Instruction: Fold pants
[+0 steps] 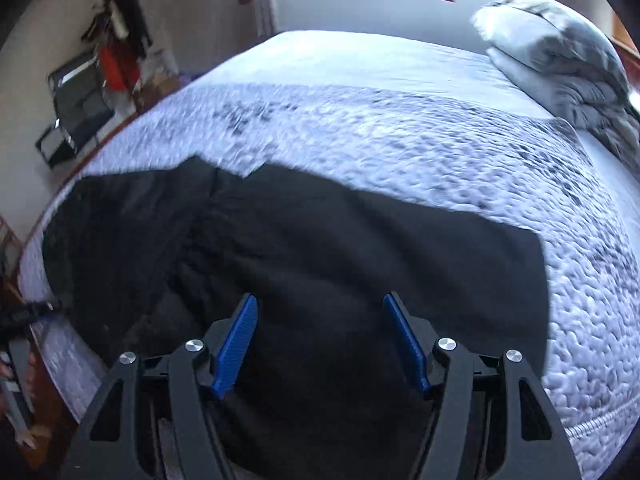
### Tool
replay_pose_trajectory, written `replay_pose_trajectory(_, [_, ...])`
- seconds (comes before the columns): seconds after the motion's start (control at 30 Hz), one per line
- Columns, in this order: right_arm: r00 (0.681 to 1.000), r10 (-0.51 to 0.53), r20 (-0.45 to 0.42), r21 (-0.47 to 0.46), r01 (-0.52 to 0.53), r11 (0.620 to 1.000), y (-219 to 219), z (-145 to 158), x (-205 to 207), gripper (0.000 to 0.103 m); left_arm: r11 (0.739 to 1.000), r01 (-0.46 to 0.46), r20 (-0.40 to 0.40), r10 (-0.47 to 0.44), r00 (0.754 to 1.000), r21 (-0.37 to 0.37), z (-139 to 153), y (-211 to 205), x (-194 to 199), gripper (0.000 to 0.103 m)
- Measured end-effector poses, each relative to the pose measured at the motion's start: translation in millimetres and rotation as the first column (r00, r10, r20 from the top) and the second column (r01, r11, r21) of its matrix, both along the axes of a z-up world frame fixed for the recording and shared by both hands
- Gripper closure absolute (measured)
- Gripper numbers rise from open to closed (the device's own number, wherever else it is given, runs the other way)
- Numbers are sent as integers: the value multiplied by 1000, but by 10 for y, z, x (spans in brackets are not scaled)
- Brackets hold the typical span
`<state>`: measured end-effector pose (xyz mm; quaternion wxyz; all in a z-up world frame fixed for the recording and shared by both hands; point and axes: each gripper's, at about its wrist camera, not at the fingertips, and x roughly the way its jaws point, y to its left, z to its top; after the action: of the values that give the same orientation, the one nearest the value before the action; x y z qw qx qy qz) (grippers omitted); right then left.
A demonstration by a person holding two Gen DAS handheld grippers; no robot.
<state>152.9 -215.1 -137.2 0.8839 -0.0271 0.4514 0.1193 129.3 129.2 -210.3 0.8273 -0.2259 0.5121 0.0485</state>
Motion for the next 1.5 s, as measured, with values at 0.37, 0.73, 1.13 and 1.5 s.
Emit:
replay_pose_trajectory(0.37, [1000, 22, 1, 34, -22, 999, 57, -16, -126, 37, 1000, -7, -8, 7, 1000, -10, -1, -16, 76, 3])
replay_pose_trajectory(0.73, [1000, -13, -18, 32, 13, 999, -145, -98, -474, 36, 945, -166, -22, 167, 986, -283, -28, 338, 90, 3])
replay_pose_trajectory(1.13, [996, -91, 14, 144, 88, 986, -561, 233, -606, 36, 843, -255, -23, 278, 960, -473, -10, 807, 129, 3])
replay_pose_trajectory(1.5, [982, -186, 30, 152, 180, 972, -1062, 408, -851, 33, 629, -304, -9, 427, 904, -716, -191, 1337, 37, 3])
